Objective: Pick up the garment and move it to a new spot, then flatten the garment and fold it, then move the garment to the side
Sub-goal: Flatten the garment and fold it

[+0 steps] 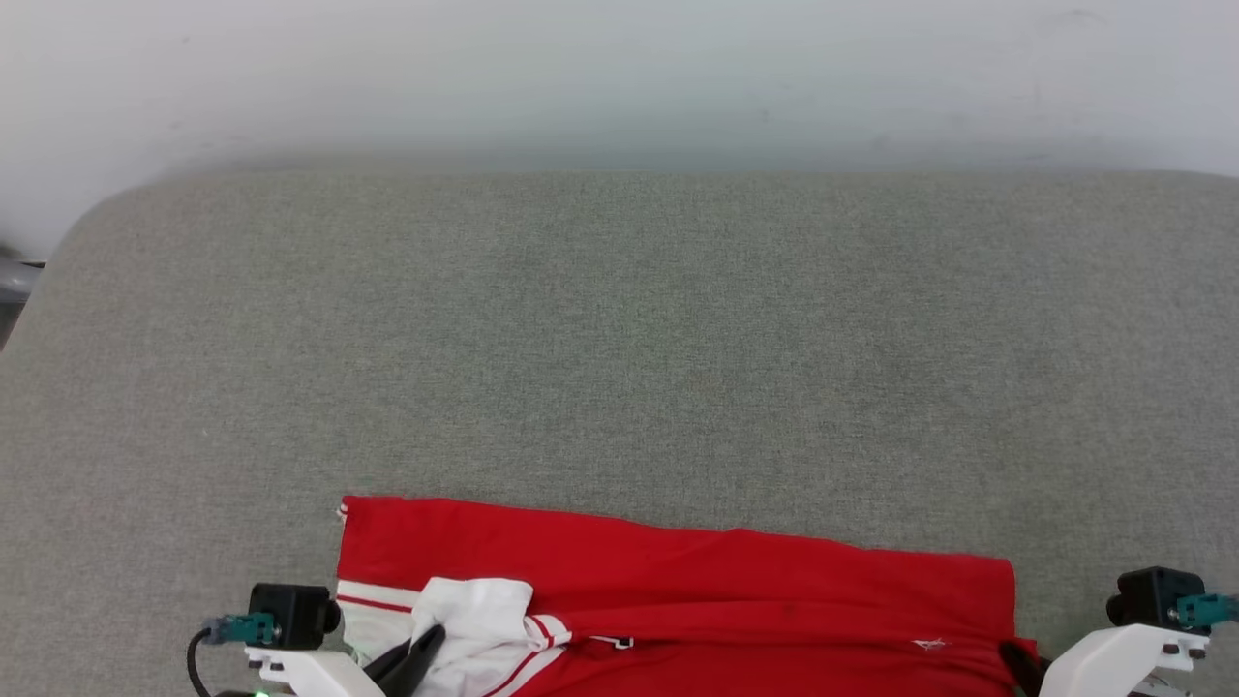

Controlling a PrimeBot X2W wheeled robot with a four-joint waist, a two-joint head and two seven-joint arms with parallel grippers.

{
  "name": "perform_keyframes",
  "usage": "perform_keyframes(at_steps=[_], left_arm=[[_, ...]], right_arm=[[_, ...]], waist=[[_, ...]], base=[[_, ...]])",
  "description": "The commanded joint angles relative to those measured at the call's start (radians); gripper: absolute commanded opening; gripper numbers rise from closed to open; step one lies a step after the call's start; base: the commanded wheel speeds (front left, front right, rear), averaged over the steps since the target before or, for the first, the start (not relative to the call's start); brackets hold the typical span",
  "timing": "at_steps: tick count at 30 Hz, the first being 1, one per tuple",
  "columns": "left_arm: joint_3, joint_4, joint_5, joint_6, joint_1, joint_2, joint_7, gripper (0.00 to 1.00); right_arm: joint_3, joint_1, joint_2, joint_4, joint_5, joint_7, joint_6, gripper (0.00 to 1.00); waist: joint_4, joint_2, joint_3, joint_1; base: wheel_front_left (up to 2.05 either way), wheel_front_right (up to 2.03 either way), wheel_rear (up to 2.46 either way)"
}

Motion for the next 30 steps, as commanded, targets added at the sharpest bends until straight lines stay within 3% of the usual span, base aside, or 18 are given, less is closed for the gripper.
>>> perform_keyframes(at_steps=[1,2,3,4,5,11,14,20,21,30], left_arm=[[0.004,0.017,-0.005,0.001,0.024,-0.016,-0.015,0.06],[0.006,0.029,-0.004,-0.003,0.032,-0.027,-0.027,0.14],[0.009,0.042,-0.006,-0.007,0.038,-0.037,-0.037,0.7],[0.009,0.051,-0.002,-0.009,0.04,-0.047,-0.045,0.93],[0.013,0.059,0.005,-0.011,0.04,-0.056,-0.054,1.0],[0.071,0.081,0.098,0.004,0.02,-0.086,-0.091,1.0],[0.151,0.06,0.174,0.018,0.026,-0.103,-0.095,1.0],[0.367,-0.029,0.371,0.04,0.097,-0.149,-0.096,1.0],[0.367,-0.029,0.371,0.04,0.097,-0.149,-0.096,1.0],[0.65,-0.164,0.618,0.048,0.202,-0.254,-0.096,1.0]], right_arm=[[0.0,0.016,0.002,0.017,0.011,-0.018,-0.001,0.95],[0.007,0.022,0.002,0.029,0.018,-0.033,-0.001,1.0],[0.01,0.028,0.002,0.037,0.03,-0.05,-0.001,1.0],[0.013,0.033,0.003,0.046,0.035,-0.067,-0.001,1.0],[0.015,0.035,0.003,0.05,0.036,-0.084,-0.001,1.0],[0.022,0.051,0.002,0.013,0.059,-0.174,-0.001,1.0],[0.014,0.053,0.002,-0.018,0.054,-0.182,-0.001,1.0],[-0.014,0.058,0.002,-0.098,0.025,-0.107,-0.001,1.0],[-0.014,0.058,0.002,-0.098,0.025,-0.107,-0.001,1.0],[-0.023,0.047,-0.027,-0.2,-0.018,0.067,-0.001,1.0]], waist=[[-0.001,-0.0001,-0.004,0.0001],[-0.002,-0.0001,-0.008,0.0001],[-0.001,-0.0001,-0.01,0.0001],[-0.001,-0.0001,-0.015,0.0001],[0.0,-0.0001,-0.018,0.0001],[0.004,-0.0001,-0.045,0.0001],[0.003,-0.0001,-0.058,0.0001],[-0.001,-0.0001,-0.074,0.0001],[-0.001,-0.0001,-0.074,0.0001],[0.011,-0.0001,-0.068,0.0001]], base=[[0.0,0.0,0.0],[0.0,0.0,0.0],[0.0,0.0,0.0],[0.0,0.0,0.0],[0.0,0.0,0.0],[0.0,0.0,0.0],[0.0,0.0,0.0],[0.0,0.0,0.0],[0.0,0.0,0.0],[0.0,0.0,0.0]])
